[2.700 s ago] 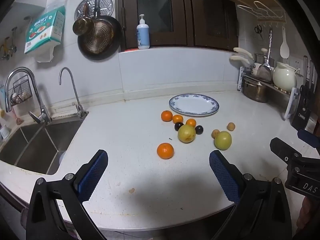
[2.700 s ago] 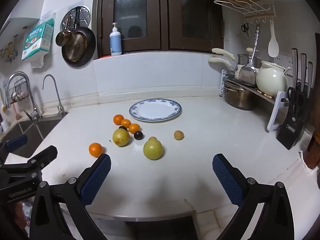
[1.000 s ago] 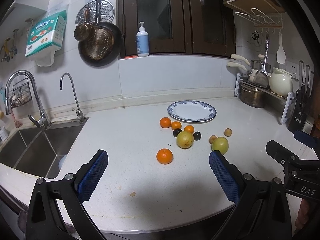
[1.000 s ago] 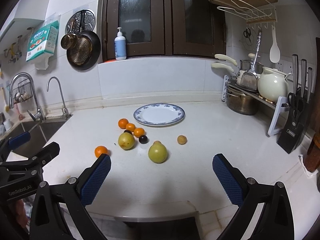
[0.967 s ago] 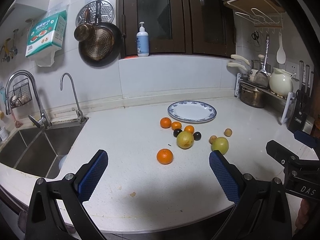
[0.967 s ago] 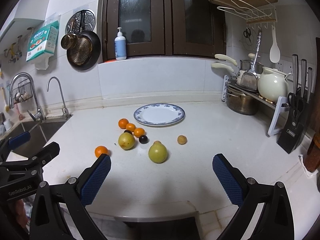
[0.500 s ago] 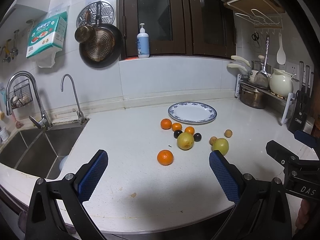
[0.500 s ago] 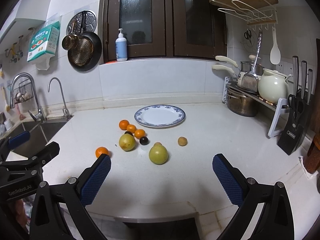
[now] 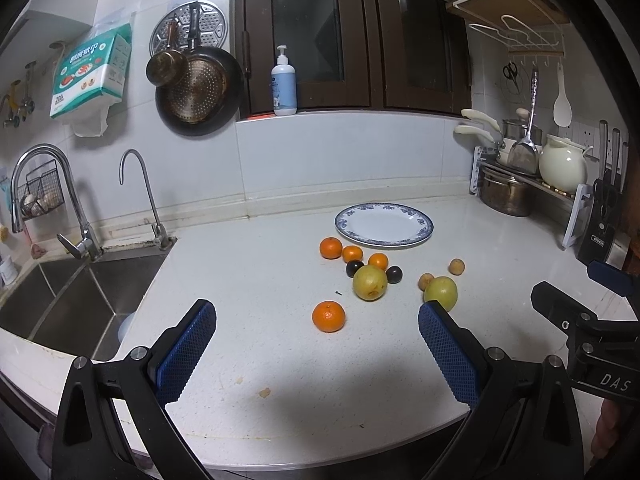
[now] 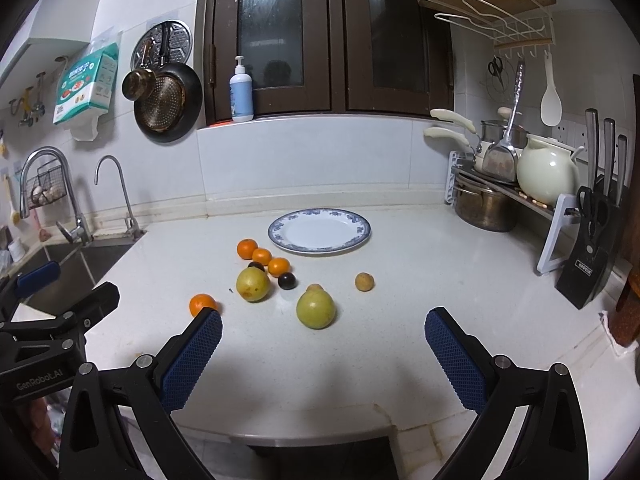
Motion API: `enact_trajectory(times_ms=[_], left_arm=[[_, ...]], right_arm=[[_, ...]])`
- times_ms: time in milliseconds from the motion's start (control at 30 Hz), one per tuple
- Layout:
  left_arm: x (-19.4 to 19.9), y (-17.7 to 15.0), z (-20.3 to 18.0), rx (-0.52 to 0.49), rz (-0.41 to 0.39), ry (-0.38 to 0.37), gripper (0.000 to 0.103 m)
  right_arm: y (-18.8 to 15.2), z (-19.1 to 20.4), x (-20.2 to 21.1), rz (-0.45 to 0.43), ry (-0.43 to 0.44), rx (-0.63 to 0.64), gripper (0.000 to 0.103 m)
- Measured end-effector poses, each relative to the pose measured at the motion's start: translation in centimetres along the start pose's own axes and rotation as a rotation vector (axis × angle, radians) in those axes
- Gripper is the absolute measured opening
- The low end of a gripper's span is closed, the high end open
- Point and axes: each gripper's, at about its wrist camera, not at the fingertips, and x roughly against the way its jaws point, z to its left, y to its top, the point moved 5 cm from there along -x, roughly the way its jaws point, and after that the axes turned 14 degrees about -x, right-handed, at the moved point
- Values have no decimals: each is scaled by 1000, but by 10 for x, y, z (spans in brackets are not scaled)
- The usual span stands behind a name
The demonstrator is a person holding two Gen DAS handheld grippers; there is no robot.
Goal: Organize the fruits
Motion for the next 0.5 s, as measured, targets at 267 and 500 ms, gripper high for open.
enact_trajectory(times_ms=[267, 500], left_arm=[[-8, 1, 0, -10, 2, 3, 103], [-29, -2, 3, -14, 46, 7, 103]], right_arm=[[-1, -1, -10, 21, 6, -9, 102], [-1, 3, -26, 46, 4, 4, 102]])
